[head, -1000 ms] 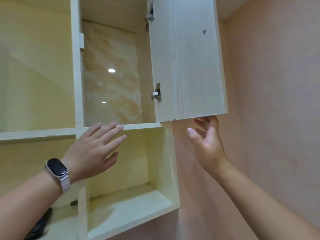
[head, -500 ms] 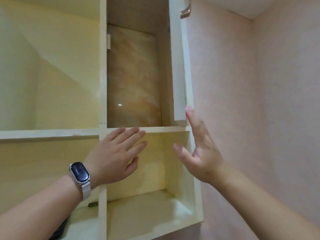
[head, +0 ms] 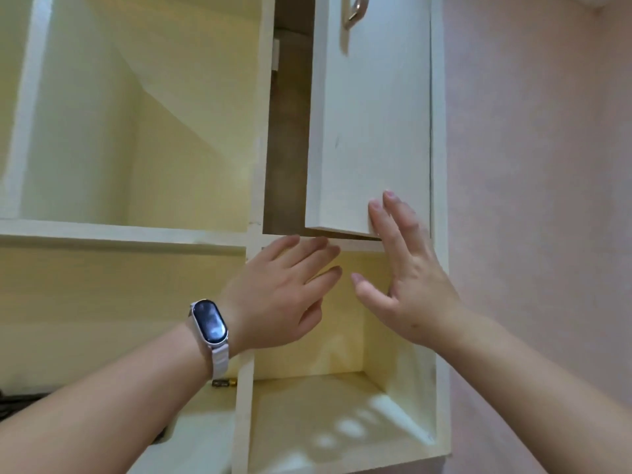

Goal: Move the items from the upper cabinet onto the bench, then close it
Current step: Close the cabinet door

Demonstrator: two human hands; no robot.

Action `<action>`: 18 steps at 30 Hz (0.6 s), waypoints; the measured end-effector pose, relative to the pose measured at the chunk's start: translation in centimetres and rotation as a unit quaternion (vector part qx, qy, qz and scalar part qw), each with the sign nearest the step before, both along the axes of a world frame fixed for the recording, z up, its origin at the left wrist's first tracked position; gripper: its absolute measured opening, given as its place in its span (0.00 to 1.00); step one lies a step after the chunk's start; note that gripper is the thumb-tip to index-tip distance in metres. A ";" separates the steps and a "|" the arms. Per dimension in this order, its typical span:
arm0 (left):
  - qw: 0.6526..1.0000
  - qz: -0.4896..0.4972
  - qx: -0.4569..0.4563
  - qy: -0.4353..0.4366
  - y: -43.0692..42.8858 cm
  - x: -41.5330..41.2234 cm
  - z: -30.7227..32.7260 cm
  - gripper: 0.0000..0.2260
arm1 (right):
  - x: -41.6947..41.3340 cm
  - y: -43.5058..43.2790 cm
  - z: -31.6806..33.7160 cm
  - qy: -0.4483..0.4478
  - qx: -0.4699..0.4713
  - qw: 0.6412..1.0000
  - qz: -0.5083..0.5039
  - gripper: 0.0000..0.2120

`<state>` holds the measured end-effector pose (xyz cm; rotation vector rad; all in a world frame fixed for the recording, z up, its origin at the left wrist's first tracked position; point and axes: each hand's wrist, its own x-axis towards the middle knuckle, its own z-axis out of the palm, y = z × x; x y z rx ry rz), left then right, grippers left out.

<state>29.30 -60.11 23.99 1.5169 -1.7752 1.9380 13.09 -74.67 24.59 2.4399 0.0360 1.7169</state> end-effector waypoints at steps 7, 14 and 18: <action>1.000 0.008 0.003 -0.005 0.3 -0.6 0.2 0.12 | 1.5 0.7 1.0 0.083 -0.010 0.988 -0.133 0.40; 1.000 0.002 0.001 -0.009 0.3 -0.2 0.1 0.13 | 2.5 1.0 2.0 0.133 -0.032 0.968 -0.211 0.40; 1.000 0.008 0.013 0.003 0.2 -0.3 0.1 0.14 | 2.0 1.1 2.2 0.151 -0.033 0.961 -0.228 0.41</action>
